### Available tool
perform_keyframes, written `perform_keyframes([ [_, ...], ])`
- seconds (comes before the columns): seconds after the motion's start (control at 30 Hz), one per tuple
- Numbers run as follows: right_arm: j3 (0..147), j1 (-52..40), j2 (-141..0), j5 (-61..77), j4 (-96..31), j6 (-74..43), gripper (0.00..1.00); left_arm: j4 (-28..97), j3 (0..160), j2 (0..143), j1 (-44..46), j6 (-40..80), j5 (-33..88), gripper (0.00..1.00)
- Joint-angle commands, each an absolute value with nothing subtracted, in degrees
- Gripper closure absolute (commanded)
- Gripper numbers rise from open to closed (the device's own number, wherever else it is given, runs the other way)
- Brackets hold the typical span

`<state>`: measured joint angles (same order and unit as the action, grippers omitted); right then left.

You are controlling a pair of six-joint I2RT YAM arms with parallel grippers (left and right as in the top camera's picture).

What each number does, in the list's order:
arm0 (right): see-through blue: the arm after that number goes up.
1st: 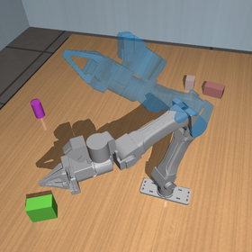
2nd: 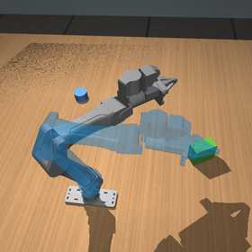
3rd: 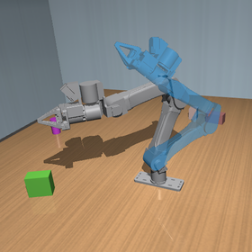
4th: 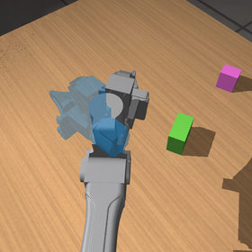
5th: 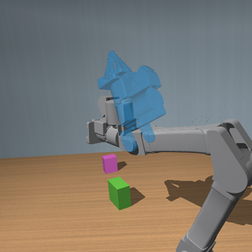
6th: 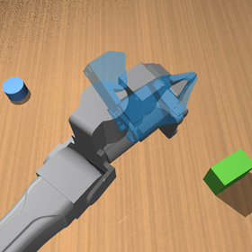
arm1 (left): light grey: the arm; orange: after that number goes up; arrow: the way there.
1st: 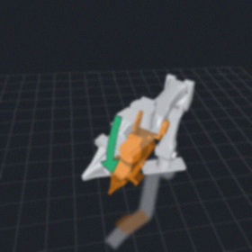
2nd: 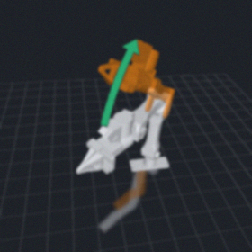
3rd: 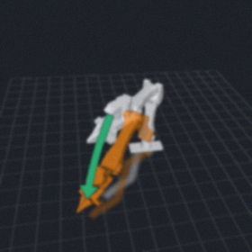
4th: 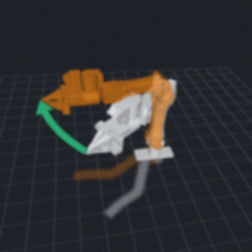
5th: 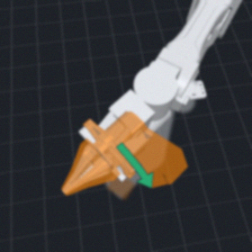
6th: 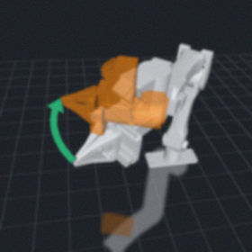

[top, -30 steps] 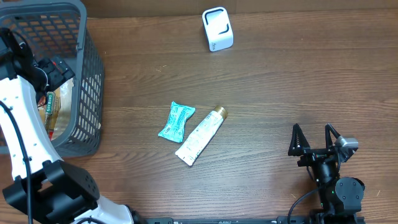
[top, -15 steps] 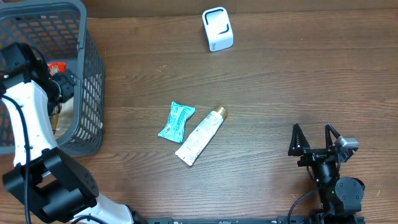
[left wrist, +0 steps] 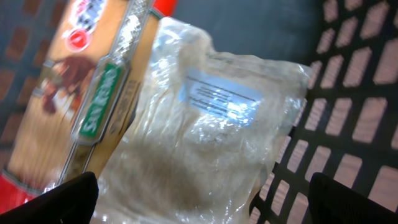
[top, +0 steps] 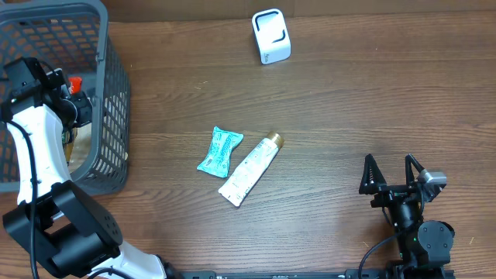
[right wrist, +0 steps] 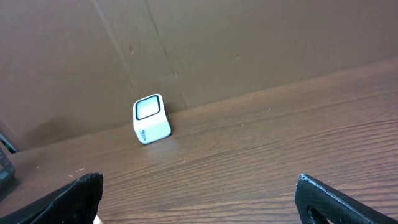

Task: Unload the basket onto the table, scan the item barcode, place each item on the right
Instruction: 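Reach the left gripper into the basket and grasp the clear bag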

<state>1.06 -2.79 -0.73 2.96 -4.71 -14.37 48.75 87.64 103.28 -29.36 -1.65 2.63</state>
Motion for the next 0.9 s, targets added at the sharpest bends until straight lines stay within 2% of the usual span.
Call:
perform_keyframes([
  [0.0,0.4,-3.2,-0.2,2.8,-4.5,-14.6,0.00,47.5,85.8,103.8,-29.3,-12.1,7.3,0.00],
  [0.53,0.4,-3.2,-0.2,2.8,-4.5,-14.6,0.00,45.5,85.5,107.3,-29.3,-19.8,7.5,0.00],
  [0.87,0.4,-3.2,-0.2,2.8,-4.5,-14.6,0.00,43.6,85.5,111.5,-29.4,-21.9,11.7,0.00],
])
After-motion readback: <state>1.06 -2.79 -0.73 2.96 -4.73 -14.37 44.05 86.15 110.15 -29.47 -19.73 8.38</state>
